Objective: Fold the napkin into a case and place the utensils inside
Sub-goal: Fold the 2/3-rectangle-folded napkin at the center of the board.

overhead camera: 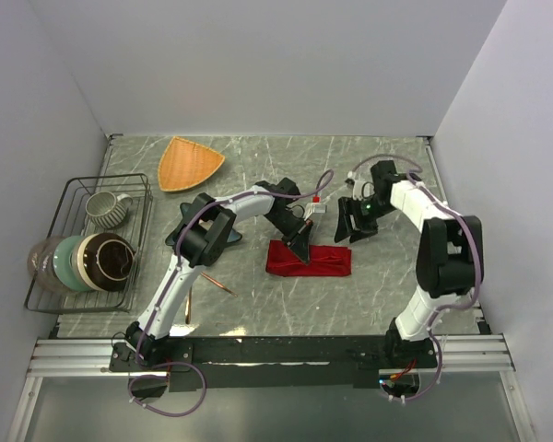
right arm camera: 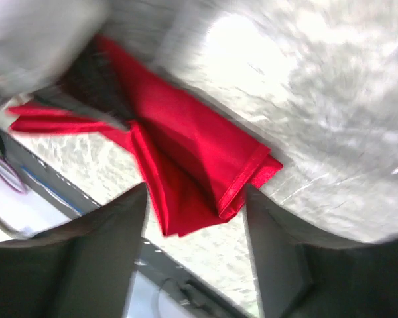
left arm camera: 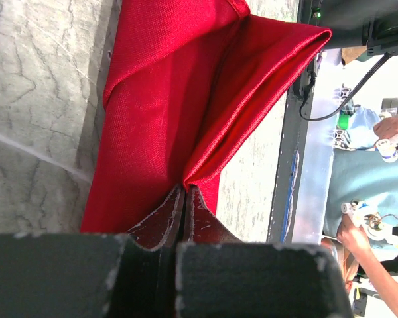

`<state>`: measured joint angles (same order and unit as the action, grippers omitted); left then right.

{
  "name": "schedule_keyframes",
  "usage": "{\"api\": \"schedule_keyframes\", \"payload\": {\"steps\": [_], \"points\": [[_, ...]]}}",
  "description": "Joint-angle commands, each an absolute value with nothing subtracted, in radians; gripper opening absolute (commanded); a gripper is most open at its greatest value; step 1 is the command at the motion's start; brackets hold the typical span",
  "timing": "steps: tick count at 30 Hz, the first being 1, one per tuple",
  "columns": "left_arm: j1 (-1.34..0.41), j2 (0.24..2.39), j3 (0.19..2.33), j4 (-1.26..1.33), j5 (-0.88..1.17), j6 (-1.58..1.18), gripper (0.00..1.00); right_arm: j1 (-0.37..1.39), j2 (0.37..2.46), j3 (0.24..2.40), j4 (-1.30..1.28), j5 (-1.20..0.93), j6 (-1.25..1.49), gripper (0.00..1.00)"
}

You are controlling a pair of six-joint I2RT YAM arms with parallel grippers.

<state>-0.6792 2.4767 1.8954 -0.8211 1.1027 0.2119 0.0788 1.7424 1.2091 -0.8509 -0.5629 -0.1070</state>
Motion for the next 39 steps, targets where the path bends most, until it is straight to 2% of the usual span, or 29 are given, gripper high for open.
{"api": "schedule_keyframes", "payload": {"steps": [1, 3, 8, 12, 22, 26, 39], "points": [[-0.678, 2.525, 1.891, -0.844, 1.037, 0.230, 0.01, 0.071, 1.611, 1.221, -0.815, -0.710, -0.372, 0.74], [-0.675, 2.545, 1.904, -0.864, 1.048, 0.226, 0.01, 0.069, 1.550, 1.184, -0.766, -0.759, -0.504, 0.78], [-0.666, 2.546, 1.896, -0.847, 1.065, 0.206, 0.01, 0.112, 1.447, 1.102, -0.698, -0.819, -0.750, 0.79], [-0.664, 2.549, 1.896, -0.848, 1.066, 0.207, 0.01, 0.218, 1.405, 1.031, -0.657, -0.747, -0.902, 0.79], [-0.658, 2.546, 1.875, -0.842, 1.071, 0.212, 0.01, 0.419, 1.456, 0.988, -0.589, -0.560, -1.011, 0.76], [-0.653, 2.549, 1.878, -0.845, 1.071, 0.213, 0.01, 0.440, 1.491, 0.982, -0.603, -0.549, -1.037, 0.72], [-0.643, 2.548, 1.861, -0.828, 1.065, 0.206, 0.01, 0.466, 1.591, 1.003, -0.656, -0.520, -1.135, 0.70]]}}
